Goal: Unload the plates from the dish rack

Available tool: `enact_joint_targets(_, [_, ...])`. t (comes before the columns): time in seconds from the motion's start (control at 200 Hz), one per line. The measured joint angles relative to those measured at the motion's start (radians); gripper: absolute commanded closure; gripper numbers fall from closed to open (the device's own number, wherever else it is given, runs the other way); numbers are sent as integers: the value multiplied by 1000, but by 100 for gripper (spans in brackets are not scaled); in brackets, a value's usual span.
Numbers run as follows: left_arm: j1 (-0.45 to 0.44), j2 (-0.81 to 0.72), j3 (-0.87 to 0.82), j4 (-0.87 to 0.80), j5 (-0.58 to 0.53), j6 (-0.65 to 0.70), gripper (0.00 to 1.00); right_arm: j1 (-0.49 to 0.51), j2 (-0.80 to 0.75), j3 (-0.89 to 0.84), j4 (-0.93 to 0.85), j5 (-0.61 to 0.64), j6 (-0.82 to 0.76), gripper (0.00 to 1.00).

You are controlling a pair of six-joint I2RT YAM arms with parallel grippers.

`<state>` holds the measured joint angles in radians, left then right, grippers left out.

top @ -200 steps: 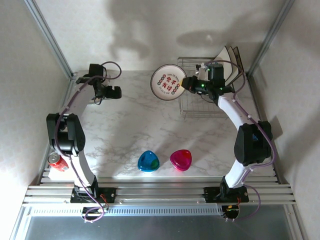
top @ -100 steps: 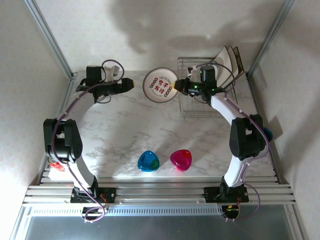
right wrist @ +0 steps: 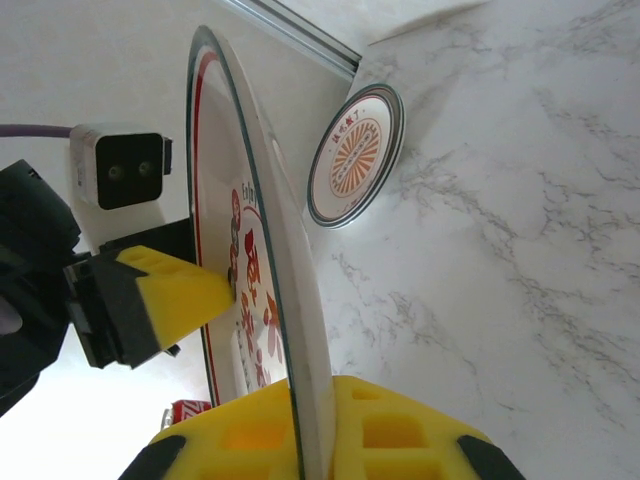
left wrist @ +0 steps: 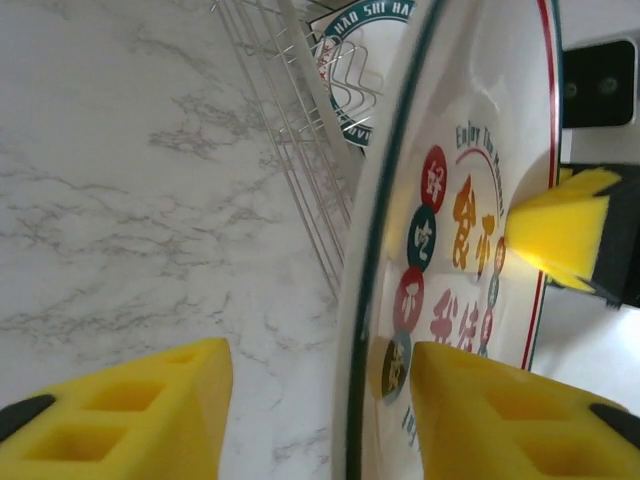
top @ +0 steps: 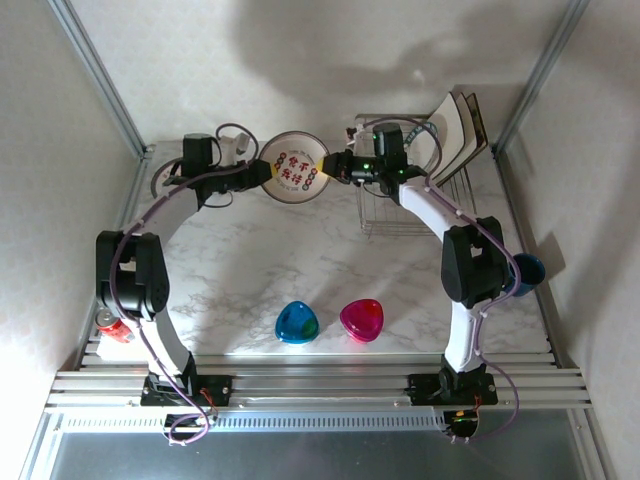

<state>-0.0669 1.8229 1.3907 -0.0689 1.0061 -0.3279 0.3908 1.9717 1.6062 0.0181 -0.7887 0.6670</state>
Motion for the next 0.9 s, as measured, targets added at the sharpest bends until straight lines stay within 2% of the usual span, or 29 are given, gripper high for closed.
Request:
enact_joint_targets(0.2, [-2, 4, 0, 16, 29, -21, 92, -3, 9, 1, -7, 3, 0, 100])
enact_joint_targets(0.27, [0, 6, 2, 20, 42, -56, 100, -8, 15, 3, -6, -2, -11, 100])
enact_joint_targets(0.3, [1, 7, 2, 20, 42, -68, 100, -8, 18, 3, -3, -6, -16, 100])
enact_joint_targets(0.415, [4, 9, 2, 21, 47, -85, 100, -9, 27, 10, 1, -18, -14, 78])
enact_joint_targets(0.546, [-1, 11, 2, 35, 41, -68, 100, -6, 38, 23, -3, -20, 11, 33])
enact_joint_targets(0.626, [-4, 17, 1, 35, 37, -64, 100, -6, 38, 33, -6, -24, 7, 15])
enact_joint_targets(0.716, [-4, 20, 0, 36, 37, -65, 100, -6, 38, 50, -18, -17, 1, 1])
enact_joint_targets(0.901, [-3, 20, -4, 48, 37, -65, 100, -10, 35, 71, -98, 10, -54, 1])
